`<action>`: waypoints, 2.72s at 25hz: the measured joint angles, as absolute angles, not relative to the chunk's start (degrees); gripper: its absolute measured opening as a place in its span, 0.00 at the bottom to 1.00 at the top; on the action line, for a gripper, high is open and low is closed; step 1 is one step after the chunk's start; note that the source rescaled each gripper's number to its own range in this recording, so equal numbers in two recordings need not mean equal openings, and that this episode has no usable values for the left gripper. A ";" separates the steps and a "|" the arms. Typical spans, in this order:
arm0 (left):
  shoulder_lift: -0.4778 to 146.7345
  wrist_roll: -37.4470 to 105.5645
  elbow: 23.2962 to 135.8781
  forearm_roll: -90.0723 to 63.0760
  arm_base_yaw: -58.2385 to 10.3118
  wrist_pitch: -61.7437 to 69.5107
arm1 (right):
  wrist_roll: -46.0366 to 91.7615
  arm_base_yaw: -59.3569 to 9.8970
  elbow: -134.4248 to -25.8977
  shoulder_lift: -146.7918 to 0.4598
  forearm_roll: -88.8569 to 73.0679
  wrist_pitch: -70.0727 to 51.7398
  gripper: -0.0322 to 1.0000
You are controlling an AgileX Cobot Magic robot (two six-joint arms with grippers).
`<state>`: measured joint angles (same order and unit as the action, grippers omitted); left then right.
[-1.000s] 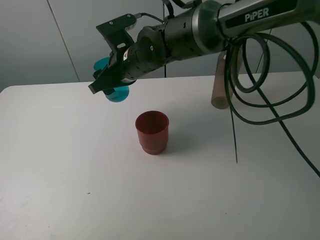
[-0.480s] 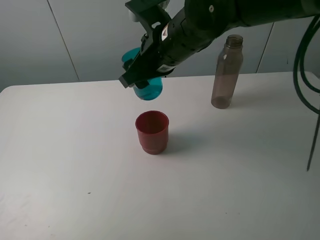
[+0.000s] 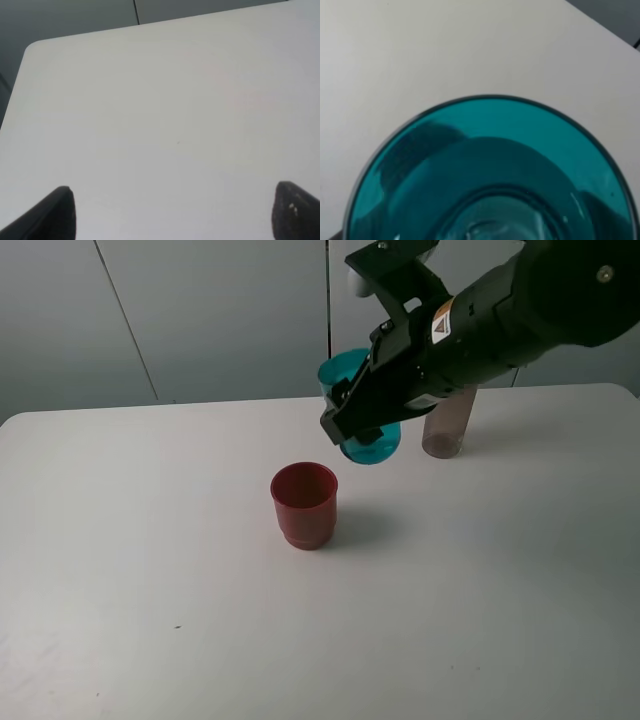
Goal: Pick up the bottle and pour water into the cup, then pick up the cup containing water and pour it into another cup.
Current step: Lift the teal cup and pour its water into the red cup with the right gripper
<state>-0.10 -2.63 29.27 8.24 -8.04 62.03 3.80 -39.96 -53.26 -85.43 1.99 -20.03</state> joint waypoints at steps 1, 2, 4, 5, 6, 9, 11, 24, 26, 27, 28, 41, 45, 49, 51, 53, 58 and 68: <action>-0.10 -2.63 29.27 8.24 -8.04 62.03 | 3.80 -39.96 -52.36 -85.02 2.13 -19.99 0.16; -0.10 -2.63 29.27 8.24 -8.04 62.03 | 3.80 -39.96 -51.35 -84.87 2.26 -19.99 0.16; -0.10 -2.63 29.27 8.24 -8.04 62.03 | 3.75 -39.96 -49.78 -84.37 2.35 -20.11 0.16; -0.10 -2.63 29.27 8.24 -8.04 62.03 | 3.75 -39.96 -49.51 -83.94 2.35 -20.39 0.16; -0.10 -2.63 29.27 8.24 -8.04 62.03 | 3.75 -39.96 -49.36 -83.72 2.35 -20.71 0.16; -0.10 -2.63 29.27 8.24 -8.04 62.03 | 3.75 -39.96 -49.36 -82.27 2.35 -20.93 0.16; -0.10 -2.63 29.27 8.24 -8.04 62.03 | 3.75 -39.96 -49.36 -81.53 2.47 -21.43 0.16; -0.10 -2.63 29.27 8.24 -8.04 62.03 | -0.66 -39.96 -45.35 -81.70 11.78 -20.19 0.16; -0.10 -2.63 29.27 8.24 -8.04 62.03 | -1.39 -39.96 -45.35 -83.28 12.91 -18.44 0.16; -0.10 -2.63 29.27 8.24 -8.04 62.03 | -1.72 -39.96 -45.35 -84.12 13.20 -17.53 0.16; -0.10 -2.63 29.27 8.24 -8.04 62.03 | -1.85 -39.96 -45.35 -85.21 13.73 -16.60 0.16; -0.10 -2.63 29.27 8.24 -8.04 62.03 | -2.36 -39.96 -46.33 -91.59 25.72 -10.66 0.16; -0.10 -2.63 29.27 8.24 -8.04 62.03 | -2.47 -39.96 -48.61 -94.04 28.18 -10.87 0.16; -0.10 -2.63 29.27 8.24 -8.04 62.03 | -2.47 -39.96 -50.14 -96.51 30.71 -10.87 0.16; -0.10 -2.63 29.27 8.24 -8.04 62.03 | -2.47 -39.96 -50.45 -97.15 31.98 -10.77 0.16; -0.10 -2.63 29.27 8.24 -8.04 62.03 | -2.47 -39.55 -50.45 -97.60 33.52 -10.35 0.16; -0.10 -2.63 29.27 8.24 -8.04 62.03 | -2.47 -39.01 -50.45 -97.72 37.96 -10.05 0.16; -0.10 -2.63 29.27 8.24 -8.04 62.03 | -3.41 -38.99 -53.53 -100.30 43.75 -9.89 0.16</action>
<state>-0.10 -2.63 29.27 8.24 -8.04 62.03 -3.41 -38.99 -53.53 -100.30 43.75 -9.89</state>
